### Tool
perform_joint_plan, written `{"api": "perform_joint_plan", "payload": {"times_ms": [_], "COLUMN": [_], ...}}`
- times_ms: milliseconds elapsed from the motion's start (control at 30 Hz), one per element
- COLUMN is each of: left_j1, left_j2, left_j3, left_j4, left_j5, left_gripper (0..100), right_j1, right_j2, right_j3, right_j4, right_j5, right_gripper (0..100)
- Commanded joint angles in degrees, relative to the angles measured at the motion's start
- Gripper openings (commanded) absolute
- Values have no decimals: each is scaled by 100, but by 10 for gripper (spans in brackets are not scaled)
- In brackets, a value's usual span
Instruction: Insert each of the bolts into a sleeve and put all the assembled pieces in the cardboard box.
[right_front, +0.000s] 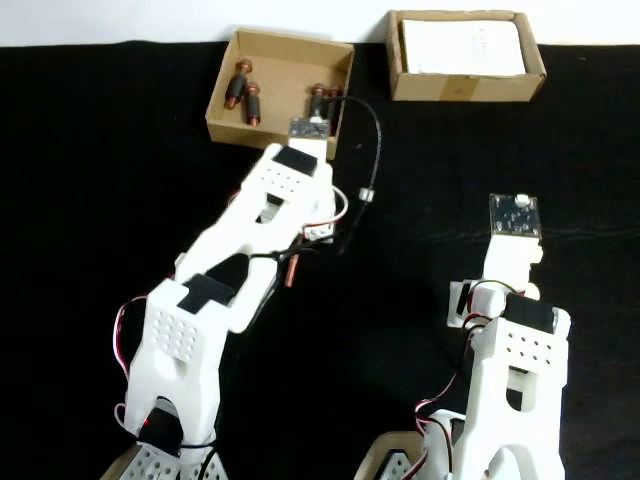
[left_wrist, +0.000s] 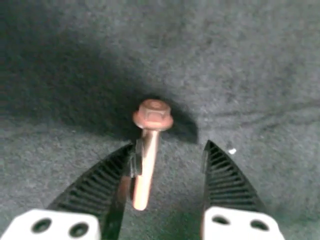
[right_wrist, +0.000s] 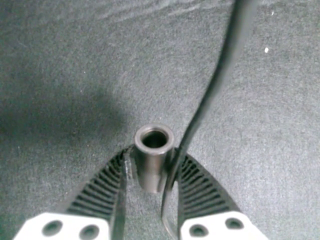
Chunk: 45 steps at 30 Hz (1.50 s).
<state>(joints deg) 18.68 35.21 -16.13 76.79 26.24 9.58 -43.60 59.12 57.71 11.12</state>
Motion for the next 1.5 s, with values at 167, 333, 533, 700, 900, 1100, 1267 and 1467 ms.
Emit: {"api": "perform_joint_plan", "payload": {"times_ms": [167,333,533,700,900,1100,1267,1467], "left_j1": [-286,-356,-321,-321,-31,330,470,488], "left_j2": [31,40,31,-365,-2255,-4901,-7204,-9578], "left_j3": [-145,-110,-145,-242,-224,233,1692,3785], "left_j4": [26,-360,-756,-563,492,914,35,-1415], "left_j5": [9,-334,-756,-958,-1213,-1213,-1213,-1213], "left_gripper": [123,37,9,9,9,9,9,10], "right_j1": [13,13,13,13,-453,-1657,-2615,-2835], "right_j2": [-198,-198,-198,-444,-2360,-4734,-6211,-5657], "right_j3": [-31,-31,-40,-268,-1130,-620,1305,2607], "right_j4": [-66,-66,-66,215,1543,1235,-541,-2993], "right_j5": [26,26,26,9,-712,-1354,-1714,-2233], "right_gripper": [7,7,7,7,7,7,7,7]}}
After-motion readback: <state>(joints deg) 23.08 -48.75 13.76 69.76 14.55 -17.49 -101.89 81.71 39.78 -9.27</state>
